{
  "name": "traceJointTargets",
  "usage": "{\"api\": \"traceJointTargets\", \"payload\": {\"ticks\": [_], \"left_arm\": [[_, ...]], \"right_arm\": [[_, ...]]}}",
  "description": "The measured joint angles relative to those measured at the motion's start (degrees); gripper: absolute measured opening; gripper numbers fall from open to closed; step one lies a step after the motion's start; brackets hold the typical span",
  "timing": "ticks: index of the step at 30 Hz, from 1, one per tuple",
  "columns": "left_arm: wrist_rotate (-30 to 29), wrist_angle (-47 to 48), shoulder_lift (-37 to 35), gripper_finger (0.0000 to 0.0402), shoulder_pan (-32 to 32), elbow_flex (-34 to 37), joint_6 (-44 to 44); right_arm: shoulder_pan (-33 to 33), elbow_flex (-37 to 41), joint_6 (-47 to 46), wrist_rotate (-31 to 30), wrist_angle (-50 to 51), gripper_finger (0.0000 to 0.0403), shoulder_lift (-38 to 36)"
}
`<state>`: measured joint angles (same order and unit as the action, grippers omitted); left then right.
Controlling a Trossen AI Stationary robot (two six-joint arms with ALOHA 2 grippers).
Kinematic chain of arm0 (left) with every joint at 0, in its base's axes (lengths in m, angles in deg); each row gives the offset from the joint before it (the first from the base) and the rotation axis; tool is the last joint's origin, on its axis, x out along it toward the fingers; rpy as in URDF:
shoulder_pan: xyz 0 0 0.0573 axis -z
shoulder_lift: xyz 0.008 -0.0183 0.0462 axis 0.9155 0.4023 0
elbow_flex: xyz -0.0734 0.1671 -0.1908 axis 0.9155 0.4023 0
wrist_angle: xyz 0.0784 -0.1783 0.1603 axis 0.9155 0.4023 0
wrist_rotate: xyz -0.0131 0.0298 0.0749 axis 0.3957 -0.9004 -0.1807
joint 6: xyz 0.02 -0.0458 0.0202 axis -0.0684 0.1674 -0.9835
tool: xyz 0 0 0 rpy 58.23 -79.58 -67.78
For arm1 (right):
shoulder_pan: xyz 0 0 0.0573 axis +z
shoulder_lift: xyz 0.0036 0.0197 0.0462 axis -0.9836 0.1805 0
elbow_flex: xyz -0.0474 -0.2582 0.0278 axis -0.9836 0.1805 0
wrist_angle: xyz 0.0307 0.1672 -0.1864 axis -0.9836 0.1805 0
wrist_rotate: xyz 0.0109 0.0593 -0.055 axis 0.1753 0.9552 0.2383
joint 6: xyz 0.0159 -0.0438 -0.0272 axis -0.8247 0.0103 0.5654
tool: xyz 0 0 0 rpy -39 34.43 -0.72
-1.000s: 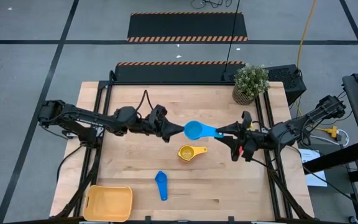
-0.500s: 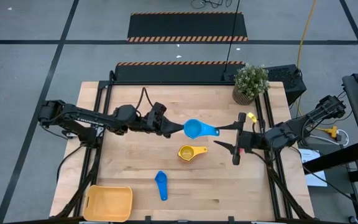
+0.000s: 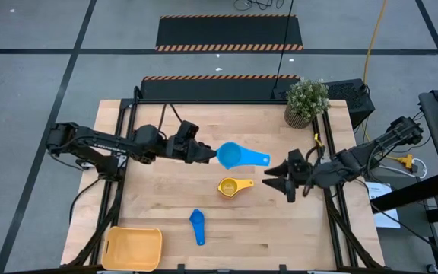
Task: Nest measuring cups in basket
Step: Stack the light blue measuring cup on top of the yellow measuring cup
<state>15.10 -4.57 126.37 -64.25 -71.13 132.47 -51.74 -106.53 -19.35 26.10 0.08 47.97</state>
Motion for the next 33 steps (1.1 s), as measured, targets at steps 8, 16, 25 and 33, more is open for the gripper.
{"api": "traceJointTargets", "payload": {"ticks": [8, 16, 25, 33], "left_arm": [[1.34, 0.96, -1.08, 0.0, -0.09, 0.01, -5.64], [2.07, 3.63, -1.09, 0.0, -0.09, 0.03, -9.62], [-2.07, 4.79, -1.01, 0.0, -0.12, 0.03, -11.03], [-7.91, 4.88, -1.01, 0.0, -2.27, 0.03, -9.75]], "right_arm": [[0.0, 0.02, -30.13, 13.56, 13.06, 0.0212, -0.26], [-0.05, 0.02, -44.81, 23.84, 16.64, 0.0212, -4.81], [-3.51, 0.02, -39.72, 13.36, 16.9, 0.0212, -17.88], [-8.28, 0.66, -33.42, 6.62, 17.91, 0.0212, -26.86]]}}
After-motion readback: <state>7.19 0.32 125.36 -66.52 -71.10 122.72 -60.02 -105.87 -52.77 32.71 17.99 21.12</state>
